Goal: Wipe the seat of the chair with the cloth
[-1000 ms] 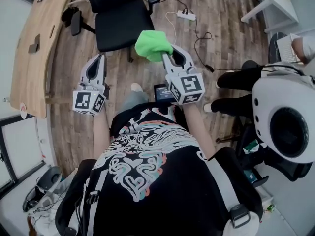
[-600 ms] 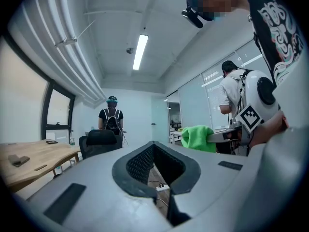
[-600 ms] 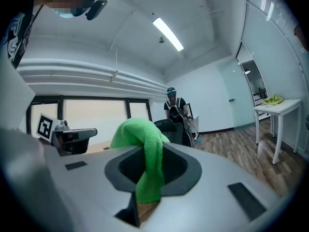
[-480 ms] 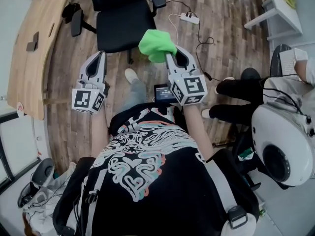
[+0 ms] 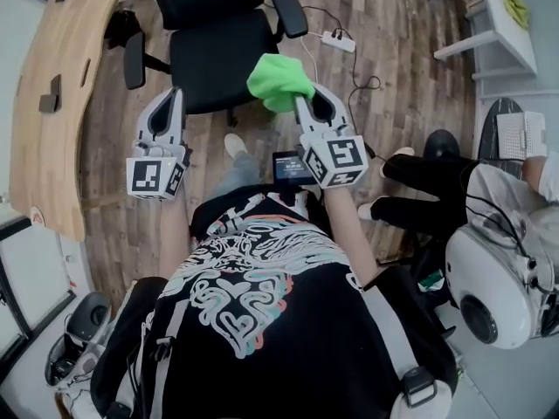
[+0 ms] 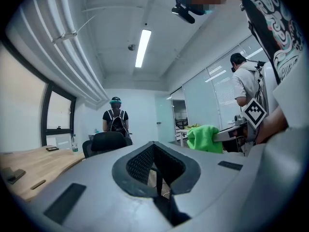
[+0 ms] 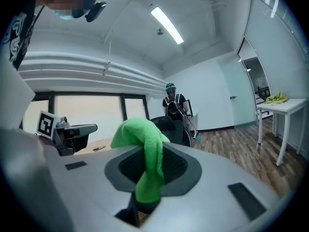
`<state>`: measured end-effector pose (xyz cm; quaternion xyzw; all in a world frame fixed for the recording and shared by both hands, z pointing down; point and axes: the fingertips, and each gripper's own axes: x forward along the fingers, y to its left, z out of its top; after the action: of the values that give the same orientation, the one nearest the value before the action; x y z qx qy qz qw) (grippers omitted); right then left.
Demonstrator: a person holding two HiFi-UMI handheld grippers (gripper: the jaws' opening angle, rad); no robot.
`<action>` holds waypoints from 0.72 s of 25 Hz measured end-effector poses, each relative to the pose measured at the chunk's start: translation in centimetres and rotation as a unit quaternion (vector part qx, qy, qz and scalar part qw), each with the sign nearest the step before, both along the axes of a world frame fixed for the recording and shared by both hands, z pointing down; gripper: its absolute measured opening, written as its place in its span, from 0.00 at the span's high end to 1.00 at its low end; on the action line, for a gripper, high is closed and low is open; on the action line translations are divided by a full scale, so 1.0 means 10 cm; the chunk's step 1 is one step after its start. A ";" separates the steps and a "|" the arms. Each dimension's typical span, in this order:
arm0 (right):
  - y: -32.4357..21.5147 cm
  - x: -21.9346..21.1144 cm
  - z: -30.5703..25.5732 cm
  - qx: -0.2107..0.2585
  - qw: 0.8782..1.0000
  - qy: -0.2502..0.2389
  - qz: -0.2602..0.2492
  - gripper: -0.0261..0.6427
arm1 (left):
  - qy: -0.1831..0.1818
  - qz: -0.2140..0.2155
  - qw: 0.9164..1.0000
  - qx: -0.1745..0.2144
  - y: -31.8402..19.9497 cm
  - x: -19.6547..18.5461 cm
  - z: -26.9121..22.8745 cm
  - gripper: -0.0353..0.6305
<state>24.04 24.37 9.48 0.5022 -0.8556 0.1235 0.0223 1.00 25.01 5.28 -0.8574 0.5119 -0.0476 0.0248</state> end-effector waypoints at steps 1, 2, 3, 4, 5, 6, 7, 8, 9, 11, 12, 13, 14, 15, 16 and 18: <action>-0.08 -0.04 0.01 -0.004 1.000 0.004 0.002 0.87 | 0.001 0.003 1.000 -0.004 -0.10 -0.05 0.01 0.94; -0.16 -0.08 0.03 -0.007 1.000 0.006 0.004 0.87 | 0.003 0.006 1.000 -0.006 -0.20 -0.10 0.02 0.94; -0.25 -0.12 0.04 -0.009 1.000 0.005 0.007 0.87 | 0.006 0.009 1.000 -0.008 -0.32 -0.15 0.03 0.94; -0.35 -0.16 0.05 -0.013 1.000 0.003 0.012 0.87 | 0.009 0.011 1.000 -0.010 -0.45 -0.21 0.03 0.94; -0.43 -0.19 0.07 -0.019 1.000 0.001 0.017 0.87 | 0.013 0.013 1.000 -0.014 -0.56 -0.26 0.05 0.94; -0.50 -0.22 0.09 -0.025 0.999 0.001 0.022 0.87 | 0.016 0.017 1.000 -0.018 -0.66 -0.31 0.08 0.94; -0.56 -0.25 0.11 -0.031 0.999 0.003 0.027 0.87 | 0.015 0.023 0.999 -0.021 -0.75 -0.35 0.10 0.94; -0.63 -0.29 0.13 -0.036 0.999 0.006 0.032 0.87 | 0.012 0.030 0.999 -0.024 -0.83 -0.38 0.13 0.94; -0.69 -0.32 0.16 -0.040 0.999 0.008 0.036 0.87 | 0.008 0.036 0.999 -0.026 -0.90 -0.42 0.15 0.94; -0.83 -0.37 0.22 -0.046 0.998 0.010 0.045 0.87 | 0.006 0.042 0.999 -0.028 -1.02 -0.51 0.21 0.94; -0.90 -0.39 0.25 -0.048 0.998 0.012 0.048 0.87 | 0.008 0.044 0.999 -0.030 -1.09 -0.56 0.24 0.94; -0.97 -0.41 0.28 -0.050 0.997 0.016 0.051 0.87 | 0.010 0.044 0.998 -0.032 -1.14 -0.61 0.27 0.94; -1.03 -0.43 0.29 -0.051 0.997 0.018 0.055 0.87 | 0.009 0.045 0.998 -0.034 -1.19 -0.65 0.30 0.94; -1.07 -0.44 0.30 -0.053 0.997 0.019 0.058 0.87 | 0.007 0.046 0.998 -0.036 -1.22 -0.69 0.33 0.94; -1.10 -0.45 0.29 -0.053 0.997 0.019 0.060 0.87 | 0.006 0.047 0.998 -0.039 -1.25 -0.72 0.36 0.94; -1.17 -0.48 0.29 -0.053 0.997 0.022 0.058 0.87 | 0.006 0.046 0.998 -0.045 -1.32 -0.77 0.43 0.94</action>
<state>19.21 12.62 12.33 0.5519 -0.8165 0.1584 0.0607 -6.73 11.86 9.57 -0.8806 0.4693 -0.0636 -0.0145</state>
